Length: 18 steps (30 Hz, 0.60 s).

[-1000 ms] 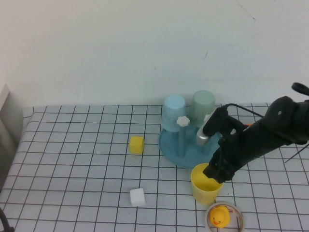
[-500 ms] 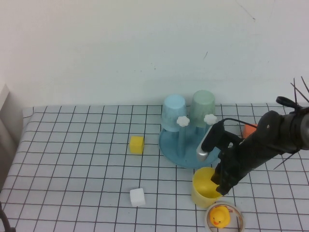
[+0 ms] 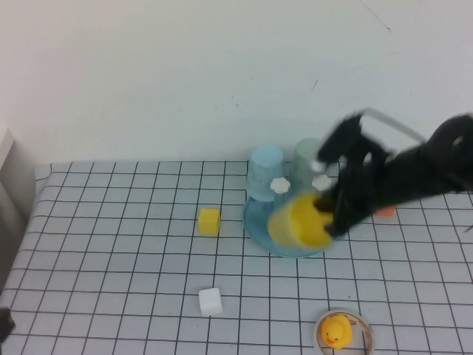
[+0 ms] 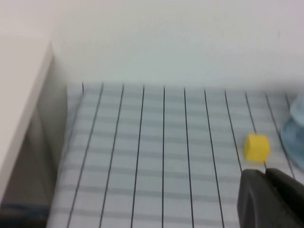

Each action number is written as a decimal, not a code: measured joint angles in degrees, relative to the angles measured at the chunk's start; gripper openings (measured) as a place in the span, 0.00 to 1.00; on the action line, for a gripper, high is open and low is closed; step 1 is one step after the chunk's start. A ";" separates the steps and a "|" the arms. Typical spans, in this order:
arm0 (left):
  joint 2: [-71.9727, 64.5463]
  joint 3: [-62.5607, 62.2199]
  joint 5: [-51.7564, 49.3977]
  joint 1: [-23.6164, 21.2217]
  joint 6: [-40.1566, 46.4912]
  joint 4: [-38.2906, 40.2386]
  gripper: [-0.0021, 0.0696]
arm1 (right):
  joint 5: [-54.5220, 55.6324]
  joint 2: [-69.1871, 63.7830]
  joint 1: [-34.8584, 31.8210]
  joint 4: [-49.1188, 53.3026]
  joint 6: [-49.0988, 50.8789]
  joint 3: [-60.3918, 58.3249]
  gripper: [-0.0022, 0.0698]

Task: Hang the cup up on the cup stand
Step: Adjust the cup with two arms

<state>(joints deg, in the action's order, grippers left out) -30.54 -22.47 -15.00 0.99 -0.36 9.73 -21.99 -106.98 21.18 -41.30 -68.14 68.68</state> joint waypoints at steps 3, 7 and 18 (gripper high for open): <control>0.00 0.00 5.39 0.00 0.36 0.10 0.03 | 0.00 6.27 0.02 -12.20 -8.02 0.00 0.05; 0.00 0.08 14.21 0.00 2.91 -2.26 0.03 | -3.37 14.12 0.02 -35.01 -27.15 0.00 0.05; 0.00 0.08 33.45 0.00 -13.69 -28.55 0.03 | -23.80 21.14 0.48 -54.92 -43.63 0.13 0.05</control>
<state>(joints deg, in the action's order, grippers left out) -30.54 -22.39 18.45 0.99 -14.05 -18.82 -45.79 -85.84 21.66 -96.22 -111.77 68.81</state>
